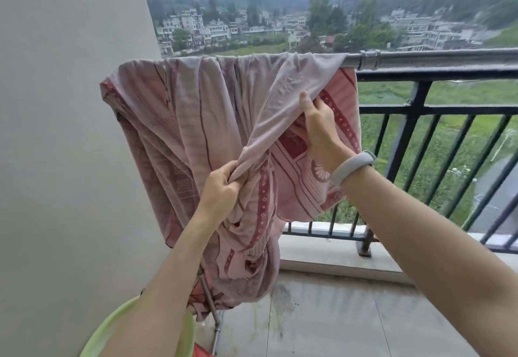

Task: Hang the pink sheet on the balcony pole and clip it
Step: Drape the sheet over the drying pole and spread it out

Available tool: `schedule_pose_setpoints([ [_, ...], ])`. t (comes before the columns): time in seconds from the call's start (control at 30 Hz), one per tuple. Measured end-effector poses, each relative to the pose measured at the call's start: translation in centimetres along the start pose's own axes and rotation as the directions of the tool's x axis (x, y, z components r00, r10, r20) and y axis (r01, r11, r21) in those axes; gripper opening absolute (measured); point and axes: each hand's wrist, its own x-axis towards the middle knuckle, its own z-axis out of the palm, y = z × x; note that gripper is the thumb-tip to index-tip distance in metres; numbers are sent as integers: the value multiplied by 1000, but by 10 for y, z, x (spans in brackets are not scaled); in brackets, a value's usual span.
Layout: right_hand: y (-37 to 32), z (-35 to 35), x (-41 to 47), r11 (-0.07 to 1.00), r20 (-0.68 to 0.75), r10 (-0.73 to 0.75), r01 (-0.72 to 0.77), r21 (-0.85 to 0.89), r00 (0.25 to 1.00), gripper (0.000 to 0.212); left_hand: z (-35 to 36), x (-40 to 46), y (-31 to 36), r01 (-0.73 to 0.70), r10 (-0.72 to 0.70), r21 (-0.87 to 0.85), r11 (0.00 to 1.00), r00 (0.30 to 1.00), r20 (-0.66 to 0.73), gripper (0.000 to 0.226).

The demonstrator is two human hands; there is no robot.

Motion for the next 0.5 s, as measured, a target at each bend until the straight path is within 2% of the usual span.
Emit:
schedule_pose_setpoints([
  [0.03,-8,2,11,996,-21,60,-58,70,998,31,-3,4,-1,-3,2,69,998,1000,12,40],
  [0.07,-15,3,21,996,-58,66,-63,63,996,26,-6,9,-3,-6,2,155,988,1000,25,35],
  [0.17,-39,6,40,955,-156,-165,118,-272,974,21,-12,29,-6,4,-26,403,915,998,48,25],
  [0.23,-58,8,48,826,-103,-353,259,-501,930,21,-11,44,1,18,-49,563,826,998,41,22],
  [0.3,-76,6,55,658,9,-451,339,-673,893,18,-8,59,14,5,-2,641,767,1000,-6,13],
  [0.4,-100,0,71,424,174,-485,404,-811,857,28,13,77,40,-211,285,499,841,955,-76,58],
  [0.47,-113,-4,83,367,248,-481,450,-814,841,30,38,90,59,-326,410,471,820,908,-85,73],
  [0.5,-118,-5,88,376,281,-473,480,-793,835,31,52,99,67,-317,417,514,797,905,-88,81],
])
